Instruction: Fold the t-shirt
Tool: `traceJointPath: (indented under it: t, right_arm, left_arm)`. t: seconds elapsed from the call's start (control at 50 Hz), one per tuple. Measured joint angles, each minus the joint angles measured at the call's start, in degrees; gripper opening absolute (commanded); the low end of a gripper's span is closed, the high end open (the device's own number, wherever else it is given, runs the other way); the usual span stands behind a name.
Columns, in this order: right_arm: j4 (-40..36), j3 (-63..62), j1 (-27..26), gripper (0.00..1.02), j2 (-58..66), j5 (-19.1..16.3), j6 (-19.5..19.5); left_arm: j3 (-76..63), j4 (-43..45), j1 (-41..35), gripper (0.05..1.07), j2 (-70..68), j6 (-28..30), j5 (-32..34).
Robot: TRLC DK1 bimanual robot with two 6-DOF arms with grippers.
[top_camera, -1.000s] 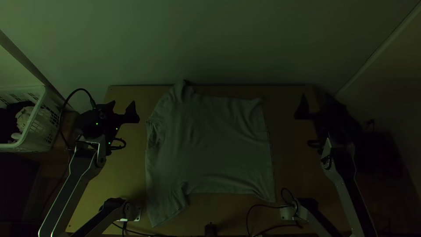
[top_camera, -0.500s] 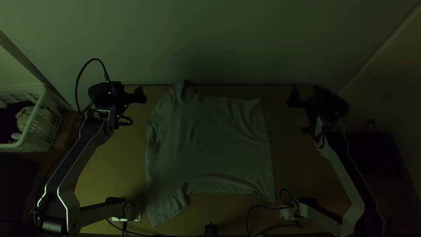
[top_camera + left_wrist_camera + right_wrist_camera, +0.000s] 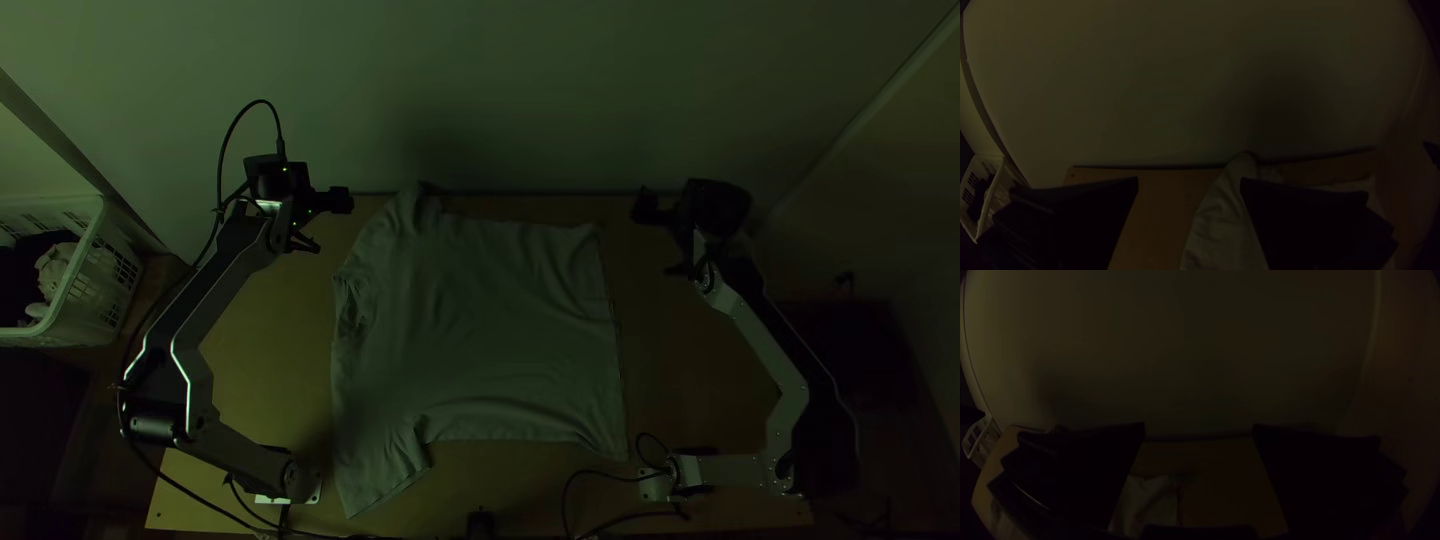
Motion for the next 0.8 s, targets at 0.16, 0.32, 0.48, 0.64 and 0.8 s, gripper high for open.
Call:
traceJointPath:
  t: [0.16, 0.32, 0.48, 0.64, 0.8]
  right_arm:
    - [-2.3, 3.0, 0.0, 0.98, 4.7, 0.1, 2.7]
    - [-2.6, 3.4, 0.4, 0.98, 6.9, 0.2, 4.7]
    - [-4.0, 5.9, 0.9, 0.98, 10.1, 0.1, 8.6]
    - [-9.1, 10.1, 1.7, 0.98, 15.3, 0.1, 10.6]
    - [-12.7, 12.5, 2.6, 0.98, 18.9, -0.1, 12.6]
  left_arm:
    - [6.1, -3.8, 0.0, 1.02, 6.4, 0.0, 0.0]
    - [10.6, -5.3, 0.0, 1.01, 12.2, -0.3, 0.8]
    - [17.4, -10.0, 0.2, 1.01, 18.3, -0.5, 1.3]
    - [23.0, -11.1, 1.0, 1.01, 23.7, -1.4, 3.0]
    - [27.2, -11.9, 1.8, 1.01, 28.0, -2.0, 3.0]
